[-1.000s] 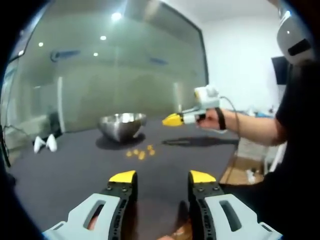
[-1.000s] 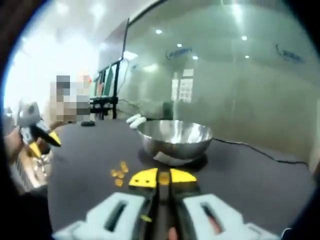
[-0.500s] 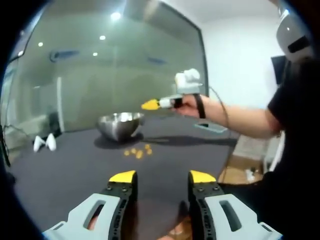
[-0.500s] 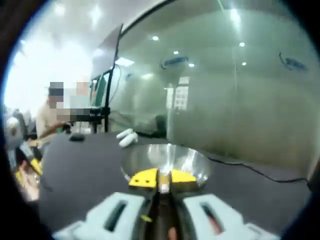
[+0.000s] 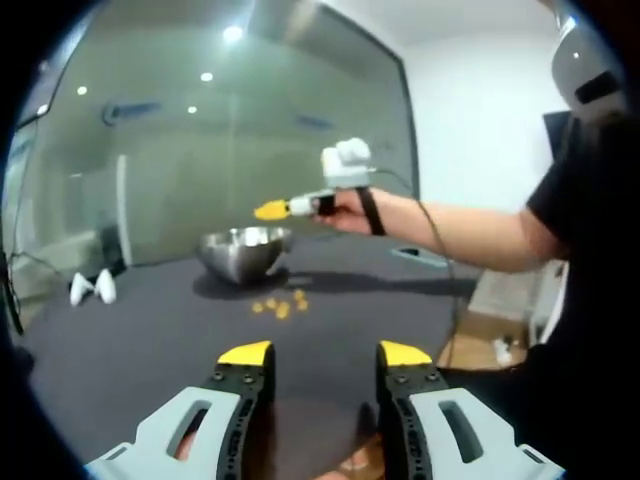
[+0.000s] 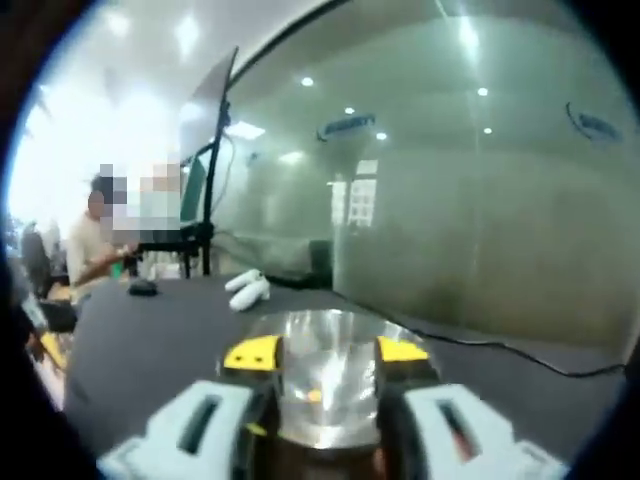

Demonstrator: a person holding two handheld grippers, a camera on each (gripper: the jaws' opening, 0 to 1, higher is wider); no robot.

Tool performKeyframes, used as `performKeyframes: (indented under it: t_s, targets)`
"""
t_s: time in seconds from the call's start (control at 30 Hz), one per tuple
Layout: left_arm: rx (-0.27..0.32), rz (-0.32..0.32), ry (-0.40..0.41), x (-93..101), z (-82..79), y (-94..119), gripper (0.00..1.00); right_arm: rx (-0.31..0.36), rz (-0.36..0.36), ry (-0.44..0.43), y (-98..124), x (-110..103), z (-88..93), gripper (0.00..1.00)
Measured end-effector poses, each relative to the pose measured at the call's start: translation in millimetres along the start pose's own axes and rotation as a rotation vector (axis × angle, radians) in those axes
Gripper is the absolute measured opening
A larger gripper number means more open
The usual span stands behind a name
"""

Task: Pick up the QQ candy scattered on the table and place it into the stainless steel bowl on the table

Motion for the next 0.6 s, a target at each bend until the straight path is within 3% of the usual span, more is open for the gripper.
performKeyframes:
  t_s: [0.37,0.6]
  targets:
    - [-0.001,-0.012,0.004,-4.8,-0.2,-1.4,0.42,-0.002,-0.013,0.024,18.0,-7.4,-9.7,0.28]
    - [0.004,-0.002,-0.002,-0.9,-3.2,-0.2,0.42,0.007,-0.077,0.009,42.6,-28.9,-10.7,0.27]
Point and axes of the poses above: the point that each gripper's makers call its tool centre point, and the gripper's own axes: y roughly backward along the fingers, x roughly to its right, z roughly out of its underside, the point moved 3 cm from there along y, roughly backward along the fingers, and after that the axes turned 15 degrees about -z, right-handed, at the moved point
